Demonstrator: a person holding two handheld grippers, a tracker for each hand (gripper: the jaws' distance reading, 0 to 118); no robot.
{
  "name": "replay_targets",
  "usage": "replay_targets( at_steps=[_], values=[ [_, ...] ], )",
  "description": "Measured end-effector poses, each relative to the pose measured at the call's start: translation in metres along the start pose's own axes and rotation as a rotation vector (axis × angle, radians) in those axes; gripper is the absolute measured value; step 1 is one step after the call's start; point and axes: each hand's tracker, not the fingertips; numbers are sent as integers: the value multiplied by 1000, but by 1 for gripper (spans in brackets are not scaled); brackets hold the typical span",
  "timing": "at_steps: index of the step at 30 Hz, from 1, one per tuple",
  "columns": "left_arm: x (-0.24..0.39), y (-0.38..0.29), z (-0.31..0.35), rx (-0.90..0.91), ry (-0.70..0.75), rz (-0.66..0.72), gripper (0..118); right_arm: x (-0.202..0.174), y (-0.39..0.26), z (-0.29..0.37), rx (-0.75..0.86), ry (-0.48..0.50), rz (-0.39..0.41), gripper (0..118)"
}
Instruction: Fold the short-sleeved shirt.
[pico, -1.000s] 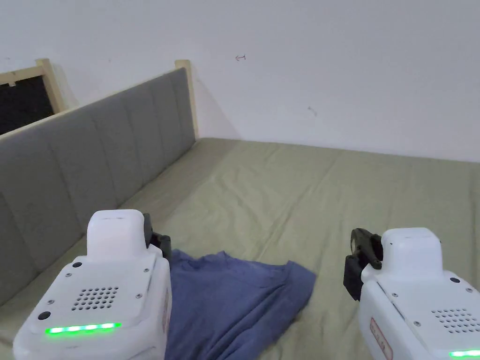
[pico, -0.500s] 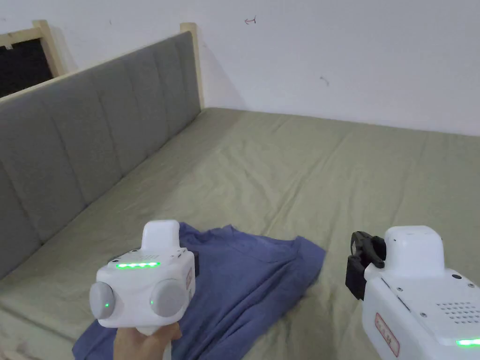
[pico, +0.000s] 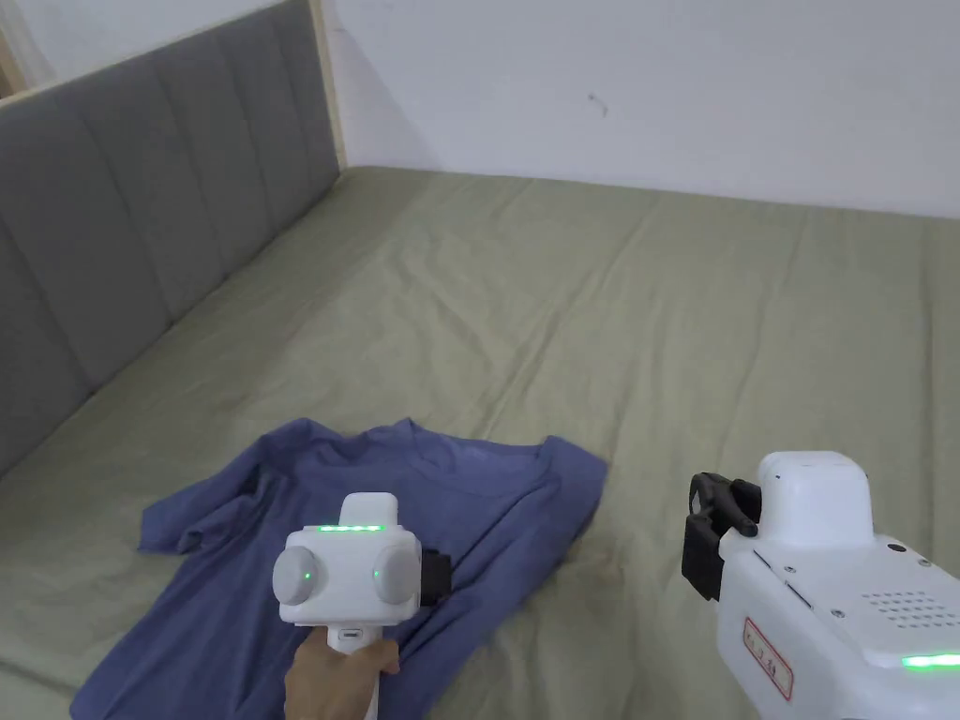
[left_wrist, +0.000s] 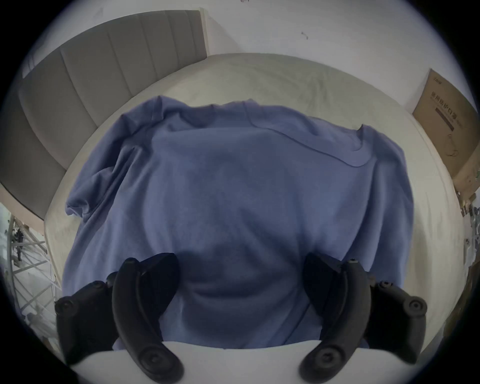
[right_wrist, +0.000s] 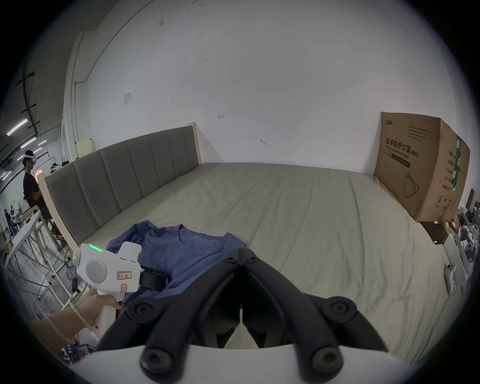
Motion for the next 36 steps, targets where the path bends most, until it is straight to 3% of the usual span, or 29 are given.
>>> replay_targets(
  at_steps=[1,2,4,5,6,7,8,10,23,26,31,36],
  values=[
    [-1,1,4,-1,-7,14,97,1,0,0,-4,-3,2,0],
    [-3,3,8,0,-15,17,81,2,-1,-1,-7,-7,4,0],
    [-5,3,15,39,-3,22,41,5,-1,-2,-9,-13,2,0],
    [-6,4,15,49,45,13,5,7,-2,-4,-14,-23,0,0],
    [-5,4,12,38,88,-3,0,10,-2,-6,-18,-38,-3,0],
    [-6,4,8,17,138,-17,0,13,-2,-6,-21,-52,-12,0],
    [-8,4,2,-5,46,2,0,17,-2,-6,-25,-54,-26,0],
    [-10,8,7,-4,52,-7,0,24,-1,-3,-20,-61,-52,0],
    [-31,47,80,94,-201,284,0,76,6,21,32,-175,-162,0],
    [-3,71,113,160,-238,221,0,88,9,30,47,-204,-201,0],
    [60,102,167,253,-443,137,0,109,14,52,90,-252,-245,0],
    [152,117,231,351,-639,-75,0,135,23,85,162,-334,-279,0]
  ],
)
